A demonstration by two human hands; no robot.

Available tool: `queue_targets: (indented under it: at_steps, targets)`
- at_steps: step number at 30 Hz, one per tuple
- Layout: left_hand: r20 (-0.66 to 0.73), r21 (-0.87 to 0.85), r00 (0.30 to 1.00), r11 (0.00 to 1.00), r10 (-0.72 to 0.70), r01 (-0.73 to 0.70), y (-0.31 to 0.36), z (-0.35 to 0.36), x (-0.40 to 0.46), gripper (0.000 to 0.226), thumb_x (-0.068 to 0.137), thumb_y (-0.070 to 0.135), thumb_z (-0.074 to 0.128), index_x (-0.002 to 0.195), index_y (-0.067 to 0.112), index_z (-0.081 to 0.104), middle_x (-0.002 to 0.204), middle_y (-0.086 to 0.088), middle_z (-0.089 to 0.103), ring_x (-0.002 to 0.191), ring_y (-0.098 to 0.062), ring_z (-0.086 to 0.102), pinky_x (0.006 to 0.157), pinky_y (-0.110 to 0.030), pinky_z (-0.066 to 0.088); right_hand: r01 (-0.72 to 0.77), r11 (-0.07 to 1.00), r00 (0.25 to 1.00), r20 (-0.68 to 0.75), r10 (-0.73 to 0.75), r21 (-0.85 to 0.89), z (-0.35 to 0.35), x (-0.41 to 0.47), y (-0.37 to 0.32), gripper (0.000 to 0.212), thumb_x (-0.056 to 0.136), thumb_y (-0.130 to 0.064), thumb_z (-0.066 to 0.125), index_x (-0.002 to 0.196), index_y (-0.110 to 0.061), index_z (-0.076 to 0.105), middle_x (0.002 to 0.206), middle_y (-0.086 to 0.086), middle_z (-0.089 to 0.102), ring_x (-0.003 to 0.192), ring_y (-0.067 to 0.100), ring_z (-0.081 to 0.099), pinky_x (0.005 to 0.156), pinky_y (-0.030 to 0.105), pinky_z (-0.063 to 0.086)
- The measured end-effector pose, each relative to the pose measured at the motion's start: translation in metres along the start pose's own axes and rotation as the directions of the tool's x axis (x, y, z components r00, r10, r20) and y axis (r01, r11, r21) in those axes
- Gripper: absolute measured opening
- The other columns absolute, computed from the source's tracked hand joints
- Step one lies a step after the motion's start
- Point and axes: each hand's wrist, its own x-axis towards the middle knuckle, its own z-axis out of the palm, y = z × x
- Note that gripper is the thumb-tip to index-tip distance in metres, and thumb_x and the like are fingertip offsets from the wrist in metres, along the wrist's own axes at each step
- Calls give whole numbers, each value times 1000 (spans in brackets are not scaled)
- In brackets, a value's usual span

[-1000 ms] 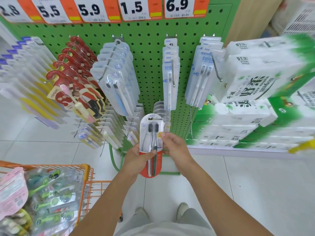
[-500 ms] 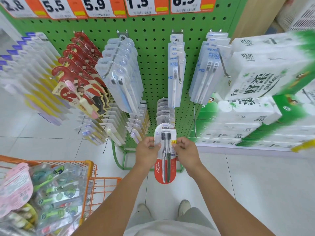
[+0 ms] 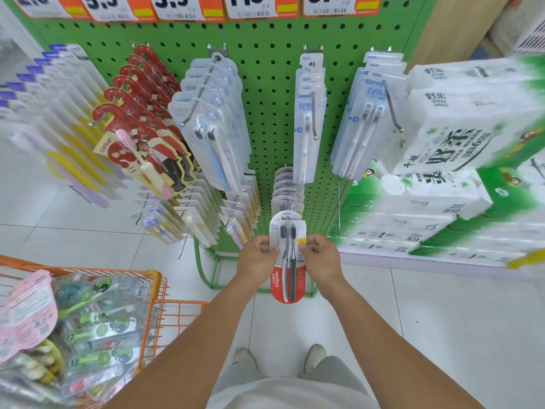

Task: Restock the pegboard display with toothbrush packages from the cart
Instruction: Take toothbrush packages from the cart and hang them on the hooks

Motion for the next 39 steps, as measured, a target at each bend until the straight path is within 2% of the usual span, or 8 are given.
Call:
queue_targets:
  at_steps: [4, 15, 18, 22, 25, 28, 33, 39]
  targets:
    - [4, 10, 1000, 1000, -23, 23, -11, -12, -6, 26, 95, 22, 66, 120, 20, 61, 111, 4, 64, 87, -5, 58, 58, -9, 43, -39, 999, 999, 2, 39, -24, 1, 23, -12, 16, 99, -14, 61, 83, -18, 60, 78, 0, 63, 74, 19, 59, 67, 30, 49]
    - [-249, -233, 945, 960, -213, 155, -84, -74, -54, 14, 89, 18, 73, 88, 30, 66, 90, 3, 65, 70, -12, 57, 61, -25, 47, -253, 965, 966, -74, 248, -64, 38, 22, 8, 27, 95, -11, 64, 118, 2, 62, 106, 15, 68, 92, 29, 63, 83, 38, 53]
    - [-413, -321, 857, 930, -307, 179, -119, -125, -83, 11, 90, 13, 71, 91, 23, 65, 79, 4, 62, 60, -6, 57, 55, -20, 45, -249, 958, 899, 333, 283, -143, 94, -37, 20, 11, 95, -4, 61, 104, 0, 66, 85, 10, 66, 75, 23, 63, 69, 34, 54]
    - [-624, -306, 675, 918, -394, 254, -178, -212, -121, 9, 90, 23, 70, 98, 22, 66, 87, 2, 70, 71, -11, 65, 64, -25, 50, 130, 932, 585, 785, 203, -338, 187, -111, 15, 5, 93, -15, 68, 96, -11, 70, 86, 6, 68, 71, 18, 61, 66, 28, 50]
    - [-703, -231, 596, 917, -389, 327, -229, -268, -137, 15, 91, 23, 67, 104, 16, 67, 90, 2, 68, 83, -17, 64, 71, -24, 43, 599, 743, 437, 899, 10, -299, 256, -130, 12, 18, 95, -25, 66, 111, -18, 70, 108, -1, 70, 94, 14, 65, 83, 27, 51]
    - [-614, -80, 690, 900, -383, 429, -285, -302, -138, 25, 90, 27, 66, 113, 16, 66, 98, -2, 69, 94, -21, 65, 75, -25, 43, 851, 436, 334, 942, -23, -292, 318, -134, 12, 35, 102, -26, 52, 133, -15, 61, 133, 4, 60, 122, 23, 56, 96, 31, 42]
    - [-263, 275, 904, 872, -338, 406, -346, -325, -129, 38, 99, 35, 55, 133, 19, 59, 123, -6, 67, 113, -25, 62, 97, -36, 49, 887, 54, 452, 887, 98, -458, 369, -136, 43, 27, 102, -23, 42, 111, -12, 65, 120, 11, 61, 117, 30, 56, 86, 36, 48]
    - [57, 573, 921, 768, -386, 286, -365, -323, -114, 31, 100, 37, 49, 100, 15, 70, 101, -4, 64, 101, -27, 61, 78, -33, 45, 852, -209, 507, 855, 107, -479, 375, -146, 49, 26, 101, -29, 46, 121, -20, 59, 125, 2, 58, 128, 24, 46, 93, 38, 46]
